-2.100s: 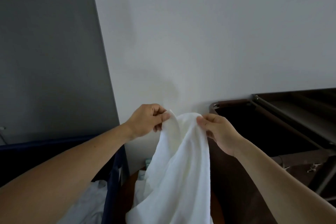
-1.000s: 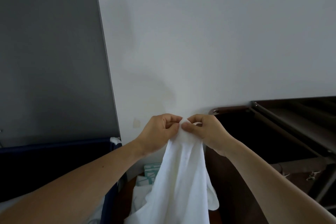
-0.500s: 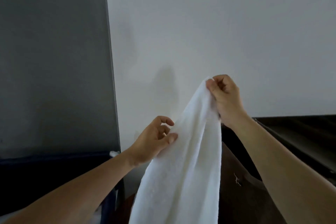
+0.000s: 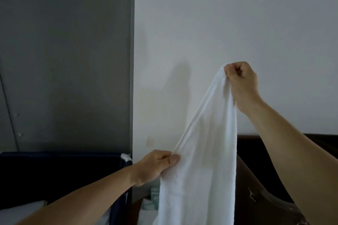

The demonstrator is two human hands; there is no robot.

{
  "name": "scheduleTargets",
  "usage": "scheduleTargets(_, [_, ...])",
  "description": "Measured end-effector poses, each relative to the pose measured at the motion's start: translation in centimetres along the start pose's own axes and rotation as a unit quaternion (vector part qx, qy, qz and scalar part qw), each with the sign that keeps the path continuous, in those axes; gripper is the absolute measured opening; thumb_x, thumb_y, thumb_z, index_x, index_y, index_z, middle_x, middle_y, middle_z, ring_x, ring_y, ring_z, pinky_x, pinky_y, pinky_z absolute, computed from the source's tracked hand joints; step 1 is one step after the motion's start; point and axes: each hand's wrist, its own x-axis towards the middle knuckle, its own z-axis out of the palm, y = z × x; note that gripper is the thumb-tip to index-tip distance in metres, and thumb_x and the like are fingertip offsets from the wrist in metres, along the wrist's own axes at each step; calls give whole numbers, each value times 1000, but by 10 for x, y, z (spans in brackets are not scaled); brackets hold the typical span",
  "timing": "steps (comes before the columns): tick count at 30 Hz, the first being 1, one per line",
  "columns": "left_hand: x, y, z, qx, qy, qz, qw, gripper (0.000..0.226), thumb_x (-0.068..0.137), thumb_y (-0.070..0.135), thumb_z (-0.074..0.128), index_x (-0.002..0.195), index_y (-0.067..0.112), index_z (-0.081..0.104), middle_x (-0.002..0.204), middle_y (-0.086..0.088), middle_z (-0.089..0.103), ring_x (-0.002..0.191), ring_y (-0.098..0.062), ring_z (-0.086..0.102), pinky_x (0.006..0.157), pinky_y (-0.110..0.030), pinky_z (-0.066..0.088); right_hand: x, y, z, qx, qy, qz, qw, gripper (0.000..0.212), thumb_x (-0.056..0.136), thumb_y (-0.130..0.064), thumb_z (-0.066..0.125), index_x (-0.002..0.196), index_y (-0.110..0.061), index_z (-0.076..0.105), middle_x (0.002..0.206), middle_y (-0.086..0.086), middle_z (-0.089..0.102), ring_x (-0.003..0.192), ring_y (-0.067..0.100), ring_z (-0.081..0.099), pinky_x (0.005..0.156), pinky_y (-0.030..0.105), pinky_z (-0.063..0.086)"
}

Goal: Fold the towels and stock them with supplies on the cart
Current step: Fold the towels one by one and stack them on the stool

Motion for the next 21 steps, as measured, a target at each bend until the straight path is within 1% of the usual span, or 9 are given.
scheduleTargets(3, [-2, -9, -2, -72, -20, -37, 996, 51, 100, 37, 45, 122, -5, 64, 122, -22, 67, 115, -37, 63, 103, -43, 50, 4, 6, -10, -30, -18, 10, 999, 19, 93, -31, 61, 76, -25, 56, 69, -11, 54, 48, -7, 47, 43, 12, 38])
scheduleTargets(5, [-3, -14, -7, -86, -20, -52, 995, 48, 102, 33, 43, 124, -6, 62, 123, -22, 67, 117, -37, 62, 105, -46, 47, 5, 12, -18, -39, -15, 23, 999, 20, 94, -31, 61, 76, -24, 56, 71, -10, 54, 51, -6, 47, 49, 15, 40])
scheduleTargets(8, [-5, -20, -12, -37, -14, -51, 998, 43, 104, 27, 46, 121, -10, 60, 122, -27, 64, 116, -44, 60, 106, -54, 44, 5, 20, -28, -47, -2, 40, 998, 20, 94, -31, 62, 76, -23, 56, 74, -10, 55, 62, 2, 49, 59, 23, 42])
scheduleTargets(10, [-4, -22, -12, 24, 2, -34, 999, 42, 104, 32, 48, 114, -7, 61, 112, -19, 68, 104, -37, 65, 102, -52, 47, 4, 23, -33, -55, 1, 39, 998, 20, 95, -31, 61, 76, -24, 56, 74, -11, 55, 64, 4, 49, 60, 24, 41])
scheduleTargets(12, [0, -22, -11, 82, 34, -13, 996, 44, 104, 34, 47, 104, -9, 56, 93, -13, 60, 84, -25, 57, 85, -49, 49, 4, 24, -36, -56, 8, 36, 998, 20, 94, -33, 60, 77, -26, 55, 74, -11, 54, 64, 4, 49, 60, 23, 41])
scheduleTargets(13, [2, -24, -11, 92, 48, -4, 995, 44, 105, 33, 46, 100, -10, 53, 88, -12, 55, 79, -22, 51, 76, -44, 46, 4, 24, -38, -53, 14, 37, 998, 19, 94, -34, 60, 77, -26, 55, 74, -11, 54, 63, 4, 48, 59, 23, 41])
scheduleTargets(14, [5, -26, -11, 95, 60, 4, 994, 43, 105, 32, 46, 98, -10, 51, 85, -11, 52, 77, -21, 48, 73, -40, 42, 4, 24, -39, -49, 19, 39, 998, 19, 94, -34, 60, 78, -26, 54, 74, -12, 53, 62, 3, 48, 59, 23, 41])
scheduleTargets(18, [14, -34, -8, 134, 97, 23, 986, 42, 104, 36, 46, 94, -4, 53, 80, -6, 52, 74, -19, 48, 70, -37, 41, 6, 27, -47, -61, 34, 41, 997, 19, 94, -34, 59, 79, -25, 54, 76, -12, 53, 64, 2, 48, 60, 22, 41])
scheduleTargets(21, [20, -36, -8, 180, 144, 41, 972, 32, 105, 37, 42, 96, 10, 56, 83, 1, 59, 75, -17, 55, 73, -38, 48, 7, 31, -54, -80, 34, 44, 995, 19, 95, -35, 58, 79, -25, 54, 78, -11, 54, 67, 3, 49, 60, 23, 40])
